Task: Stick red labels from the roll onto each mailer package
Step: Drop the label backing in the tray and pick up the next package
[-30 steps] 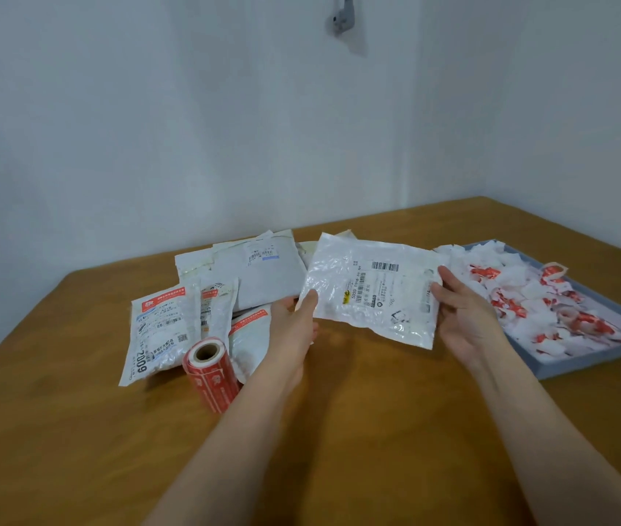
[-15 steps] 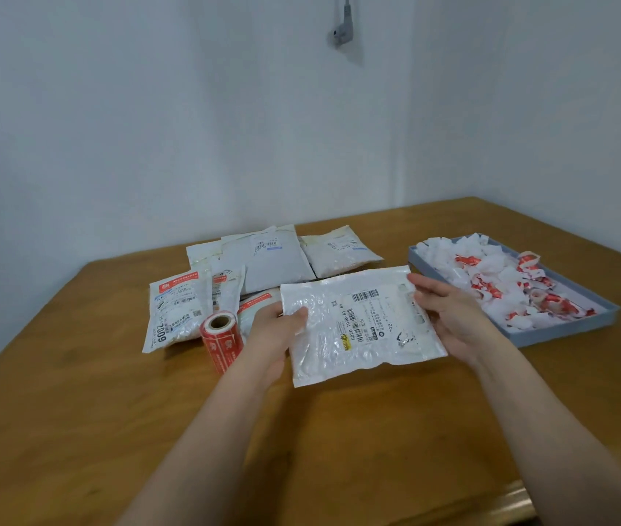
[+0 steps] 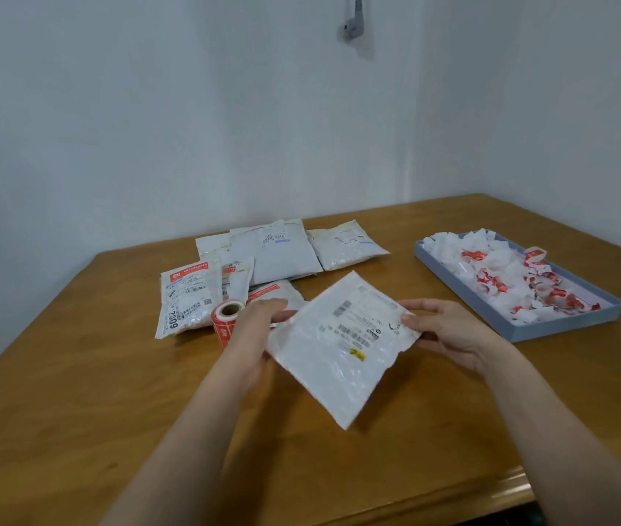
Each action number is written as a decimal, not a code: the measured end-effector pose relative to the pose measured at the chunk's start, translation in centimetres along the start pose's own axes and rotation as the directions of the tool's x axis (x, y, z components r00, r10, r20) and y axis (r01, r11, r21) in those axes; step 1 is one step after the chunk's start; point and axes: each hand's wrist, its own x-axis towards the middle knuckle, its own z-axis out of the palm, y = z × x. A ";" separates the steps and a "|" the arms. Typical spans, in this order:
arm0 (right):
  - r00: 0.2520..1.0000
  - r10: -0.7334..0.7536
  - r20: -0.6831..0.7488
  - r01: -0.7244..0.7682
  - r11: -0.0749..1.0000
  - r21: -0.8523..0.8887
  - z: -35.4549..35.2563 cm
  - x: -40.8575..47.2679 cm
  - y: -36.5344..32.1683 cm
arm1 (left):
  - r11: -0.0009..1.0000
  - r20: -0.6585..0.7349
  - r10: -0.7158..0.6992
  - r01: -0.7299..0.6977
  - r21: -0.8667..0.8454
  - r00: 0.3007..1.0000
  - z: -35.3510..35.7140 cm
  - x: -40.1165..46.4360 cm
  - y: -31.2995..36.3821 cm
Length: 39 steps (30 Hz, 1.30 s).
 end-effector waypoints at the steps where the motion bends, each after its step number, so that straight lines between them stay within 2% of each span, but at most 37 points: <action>1: 1.000 -0.003 0.019 0.003 0.999 -0.038 0.0 -0.2 -0.1 | 1.000 0.041 -0.012 0.013 -0.026 0.999 -0.3 -0.2 0.2; 3: 0.998 -0.017 0.053 0.022 0.995 -0.102 0.2 -0.5 -0.4 | 0.999 0.127 -0.027 0.030 -0.023 0.991 -0.8 -0.5 0.2; 7: 0.993 -0.072 0.098 0.088 0.983 -0.162 1.6 -0.5 -0.5 | 0.990 0.233 -0.091 0.063 0.124 0.968 -0.6 -0.7 -0.9; 10: 0.988 -0.101 0.116 0.117 0.982 -0.146 3.1 -0.4 -0.3 | 0.992 0.269 -0.097 0.070 0.106 0.958 0.1 -0.9 -2.0; 13: 0.987 -0.119 0.112 0.132 0.984 -0.117 4.6 0.0 -0.1 | 1.000 0.320 -0.014 0.008 0.020 0.947 0.2 -0.5 -3.1; 16: 0.977 -0.101 0.188 0.123 0.987 -0.107 5.2 0.3 -0.1 | 0.992 0.271 0.046 -0.012 -0.123 0.961 0.0 -0.2 -3.7; 19: 0.937 -0.082 0.339 0.118 0.989 -0.085 5.3 0.5 -0.1 | 0.982 0.186 0.101 -0.068 -0.176 0.977 -0.2 0.1 -4.2; 21: 0.929 -0.083 0.362 0.113 0.992 -0.062 5.5 1.0 0.0 | 0.978 0.155 0.131 -0.102 -0.184 0.979 -0.4 0.5 -4.6; 24: 0.943 -0.092 0.320 0.094 0.996 0.008 5.9 1.8 0.7 | 0.977 0.157 0.128 -0.097 -0.192 0.979 -0.3 1.0 -5.1; 29: 0.970 -0.082 0.228 0.063 0.994 0.089 6.1 2.7 1.3 | 0.955 0.210 0.060 0.005 -0.295 0.976 -0.4 1.4 -5.4; 33: 0.975 -0.098 0.199 0.081 0.992 0.092 6.0 3.2 1.3 | 0.955 0.257 0.073 0.007 -0.298 0.964 -0.4 1.5 -5.1; 39: 0.988 -0.104 0.110 0.102 0.994 0.022 6.4 3.6 1.6 | 0.971 0.205 0.083 -0.033 -0.238 0.975 -0.1 1.7 -5.1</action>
